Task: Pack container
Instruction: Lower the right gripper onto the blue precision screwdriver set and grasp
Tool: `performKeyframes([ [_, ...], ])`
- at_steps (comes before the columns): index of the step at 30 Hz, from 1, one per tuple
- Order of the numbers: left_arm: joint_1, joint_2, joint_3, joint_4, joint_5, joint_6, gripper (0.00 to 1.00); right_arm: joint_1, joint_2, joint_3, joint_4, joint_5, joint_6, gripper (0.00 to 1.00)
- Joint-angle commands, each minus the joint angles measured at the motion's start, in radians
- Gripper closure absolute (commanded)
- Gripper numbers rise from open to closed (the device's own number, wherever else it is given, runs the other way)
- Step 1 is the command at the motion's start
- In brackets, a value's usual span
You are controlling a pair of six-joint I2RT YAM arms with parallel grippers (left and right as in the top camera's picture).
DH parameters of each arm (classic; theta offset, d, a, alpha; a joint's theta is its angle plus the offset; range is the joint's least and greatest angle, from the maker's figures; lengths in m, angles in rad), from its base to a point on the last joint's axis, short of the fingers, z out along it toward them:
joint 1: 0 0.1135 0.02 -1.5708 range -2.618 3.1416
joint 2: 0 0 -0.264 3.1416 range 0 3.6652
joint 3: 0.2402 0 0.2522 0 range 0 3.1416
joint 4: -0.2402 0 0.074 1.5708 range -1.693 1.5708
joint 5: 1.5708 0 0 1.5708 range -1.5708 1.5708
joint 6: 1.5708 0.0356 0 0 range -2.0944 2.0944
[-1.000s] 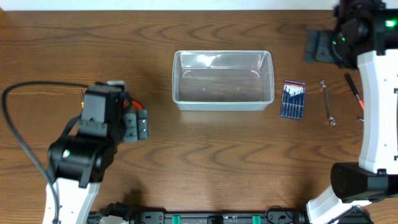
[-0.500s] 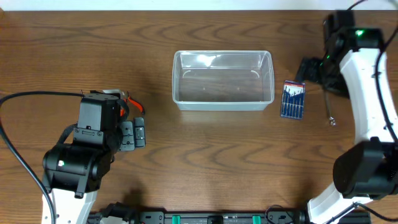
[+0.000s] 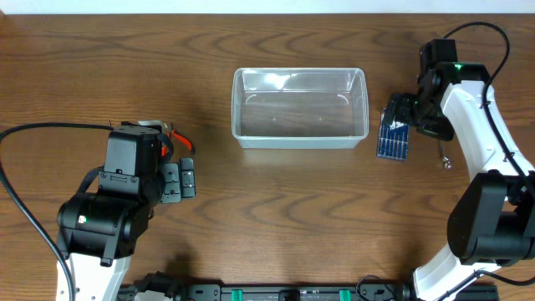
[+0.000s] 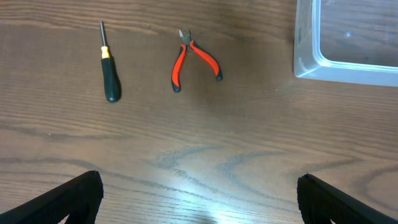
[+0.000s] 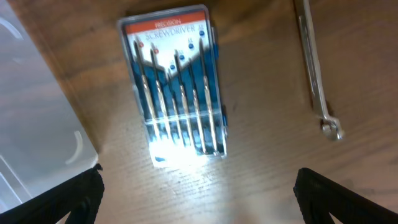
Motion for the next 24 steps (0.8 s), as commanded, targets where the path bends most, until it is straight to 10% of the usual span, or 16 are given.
performKeyframes([
  [1,0.006,-0.001,0.012,-0.006,-0.008,-0.006,0.02,0.020,-0.003,-0.007,0.024,-0.005,-0.032,0.01],
  [24,0.006,-0.001,0.012,-0.023,-0.008,-0.005,0.02,0.034,0.212,-0.007,0.120,-0.004,-0.053,0.01],
])
